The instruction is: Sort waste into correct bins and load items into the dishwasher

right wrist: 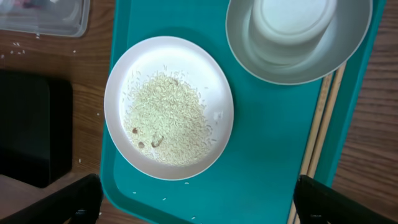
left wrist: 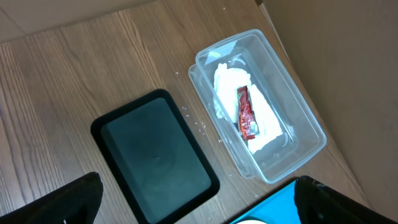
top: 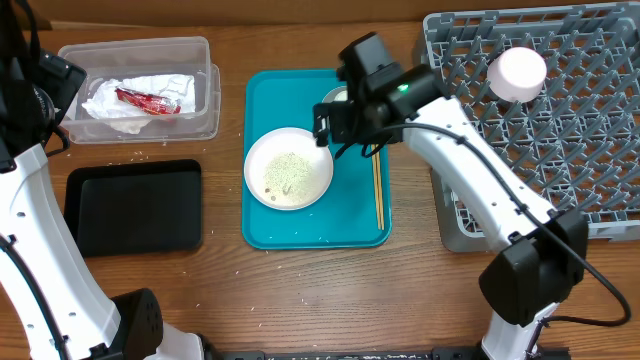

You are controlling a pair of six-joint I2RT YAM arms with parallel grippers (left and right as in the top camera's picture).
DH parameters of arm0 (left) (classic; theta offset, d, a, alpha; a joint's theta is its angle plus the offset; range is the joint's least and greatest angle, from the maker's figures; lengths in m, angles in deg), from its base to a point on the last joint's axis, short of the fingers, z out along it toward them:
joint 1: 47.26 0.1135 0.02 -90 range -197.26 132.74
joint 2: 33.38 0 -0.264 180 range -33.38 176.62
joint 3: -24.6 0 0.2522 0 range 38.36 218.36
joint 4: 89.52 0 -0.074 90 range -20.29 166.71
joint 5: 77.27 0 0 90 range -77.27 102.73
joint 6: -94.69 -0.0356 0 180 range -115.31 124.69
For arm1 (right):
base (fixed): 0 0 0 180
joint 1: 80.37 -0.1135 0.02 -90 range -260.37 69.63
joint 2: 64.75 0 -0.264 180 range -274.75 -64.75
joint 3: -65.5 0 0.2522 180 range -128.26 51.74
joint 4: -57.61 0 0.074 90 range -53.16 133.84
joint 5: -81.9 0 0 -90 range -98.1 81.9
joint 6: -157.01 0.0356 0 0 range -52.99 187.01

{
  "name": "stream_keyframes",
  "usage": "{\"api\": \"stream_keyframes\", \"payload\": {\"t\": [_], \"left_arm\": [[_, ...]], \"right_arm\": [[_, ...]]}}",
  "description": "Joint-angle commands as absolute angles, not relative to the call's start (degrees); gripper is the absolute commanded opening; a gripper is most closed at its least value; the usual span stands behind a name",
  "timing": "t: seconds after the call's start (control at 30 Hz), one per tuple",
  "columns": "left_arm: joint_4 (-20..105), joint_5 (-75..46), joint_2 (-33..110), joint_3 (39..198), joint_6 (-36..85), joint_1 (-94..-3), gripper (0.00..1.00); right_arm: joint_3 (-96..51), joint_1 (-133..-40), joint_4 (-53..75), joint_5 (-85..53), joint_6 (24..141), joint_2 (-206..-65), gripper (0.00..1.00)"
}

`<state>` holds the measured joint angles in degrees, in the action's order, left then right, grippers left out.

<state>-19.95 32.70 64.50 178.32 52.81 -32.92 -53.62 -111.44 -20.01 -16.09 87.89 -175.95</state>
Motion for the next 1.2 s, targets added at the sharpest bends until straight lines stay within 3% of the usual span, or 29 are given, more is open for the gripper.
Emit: {"api": "stream_keyframes", "payload": {"t": [0.0, 0.2, 0.63, 0.9, 1.17], "left_arm": [[-20.08, 33.68, 64.74, 178.30, 53.99, -32.65, 1.00], [-20.08, 33.68, 64.74, 178.30, 53.99, -32.65, 1.00], [-20.08, 33.68, 64.74, 178.30, 53.99, -32.65, 1.00], [-20.08, 33.68, 64.74, 178.30, 53.99, -32.65, 1.00], [-20.08, 33.68, 64.74, 178.30, 53.99, -32.65, 1.00]], "right_arm": [[-53.42, -112.19, -19.97, -13.29, 89.82, -175.71, 1.00], [-56.92, -108.21, -26.20, -10.49, 89.84, -172.23, 1.00], [-62.75, -83.12, -39.33, -6.60, 89.68, -166.86, 1.00], [-62.64, -71.53, -40.71, -5.14, 89.36, -166.88, 1.00], [-62.64, -65.98, -37.67, -5.16, 89.36, -166.88, 1.00]]}}
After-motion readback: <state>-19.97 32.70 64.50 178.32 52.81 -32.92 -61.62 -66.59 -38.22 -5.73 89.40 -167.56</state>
